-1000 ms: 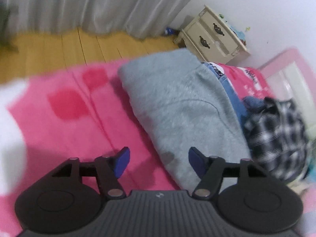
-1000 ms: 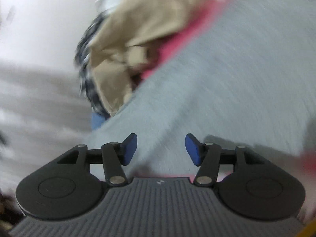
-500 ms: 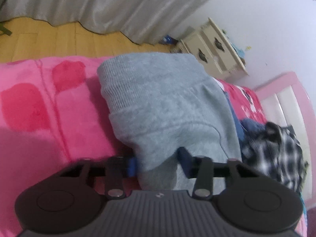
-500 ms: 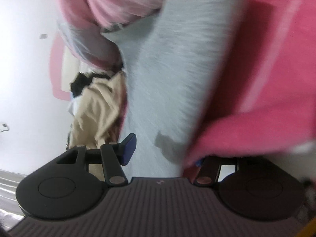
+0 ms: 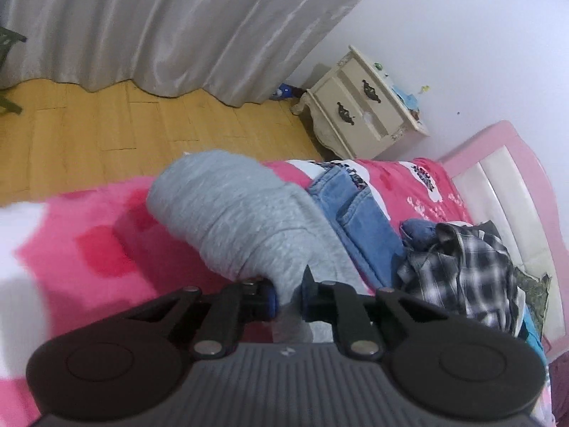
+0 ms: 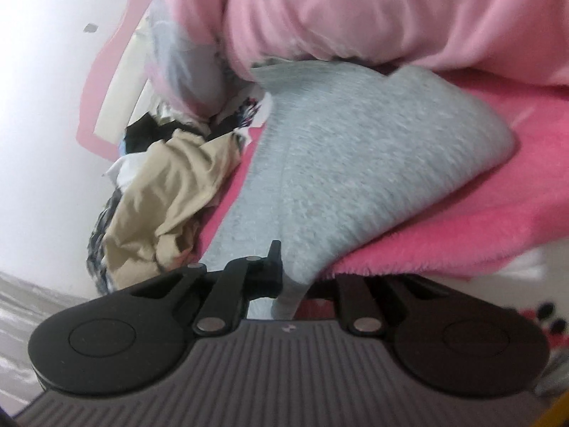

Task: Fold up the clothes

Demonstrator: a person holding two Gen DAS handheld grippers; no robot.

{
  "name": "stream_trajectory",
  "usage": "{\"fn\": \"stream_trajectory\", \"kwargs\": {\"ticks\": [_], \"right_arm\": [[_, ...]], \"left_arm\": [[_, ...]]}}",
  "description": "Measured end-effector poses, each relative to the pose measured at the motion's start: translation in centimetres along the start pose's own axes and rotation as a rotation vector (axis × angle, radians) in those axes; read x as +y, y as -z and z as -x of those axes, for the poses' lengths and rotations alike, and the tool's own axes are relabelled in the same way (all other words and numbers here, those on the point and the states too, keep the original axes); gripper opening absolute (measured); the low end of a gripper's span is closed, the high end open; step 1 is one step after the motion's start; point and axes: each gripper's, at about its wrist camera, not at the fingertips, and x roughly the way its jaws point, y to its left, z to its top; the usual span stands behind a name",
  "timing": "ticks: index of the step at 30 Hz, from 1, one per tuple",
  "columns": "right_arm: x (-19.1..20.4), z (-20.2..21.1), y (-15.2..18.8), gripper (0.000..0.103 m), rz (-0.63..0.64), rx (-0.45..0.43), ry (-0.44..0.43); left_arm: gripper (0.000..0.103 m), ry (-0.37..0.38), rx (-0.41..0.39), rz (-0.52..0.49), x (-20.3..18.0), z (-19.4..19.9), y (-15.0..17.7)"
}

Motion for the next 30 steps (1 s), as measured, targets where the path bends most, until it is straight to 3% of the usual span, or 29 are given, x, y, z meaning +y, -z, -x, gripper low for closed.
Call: {"fn": "stream_trajectory", "kwargs": {"ticks": [4, 7, 11, 13, 16, 21, 22, 25, 27, 28, 30], "right_arm": [[-0.1, 3.6, 0.7, 0.007, -0.015, 0.026, -0.011], [-0.8, 7.7, 2.2, 0.002, 0.002, 0.044, 0.005], [-3.9, 9.8, 5.4, 0.003, 0.058, 0.114, 0.103], [-4.0, 9.2, 6.0, 0.004, 0.173, 0.13, 0.186], [-2.7, 9.3, 5.9, 0.007, 0.322, 0.137, 0.255], [3.2, 11.7, 2.8, 0.007, 0.663, 0.084, 0.373], [4.1, 11.9, 2.1, 0.007, 0.681, 0.081, 0.392], [8.2, 11.1, 1.0, 0.007, 0.821, 0.119, 0.427], [11.1, 9.8, 2.0, 0.007, 0.98, 0.168, 0.435], [12.6, 8.8, 3.1, 0.007, 1.067, 0.208, 0.425], [15.0, 6.4, 5.3, 0.012, 1.219, 0.307, 0.383]], "left_arm": [[0.013, -0.036, 0.005, -0.032, 2.5, 5.0, 0.3], [0.013, -0.114, -0.003, -0.068, 5.3, 8.0, 1.1], [0.017, -0.243, 0.065, -0.162, 8.7, 5.5, 2.9], [0.02, -0.282, 0.113, -0.182, 9.9, 3.6, 3.5], [0.021, -0.231, 0.104, -0.172, 10.5, 4.3, 3.2], [0.025, -0.174, 0.145, -0.244, 10.7, 6.3, 2.5], [0.025, -0.17, 0.151, -0.273, 10.8, 7.0, 2.6], [0.03, -0.158, 0.169, -0.361, 11.0, 8.9, 2.9], [0.035, -0.186, 0.164, -0.449, 10.7, 10.3, 3.0], [0.041, -0.252, 0.117, -0.502, 10.3, 11.1, 2.9], [0.042, -0.319, 0.04, -0.556, 9.6, 11.9, 2.5]]}}
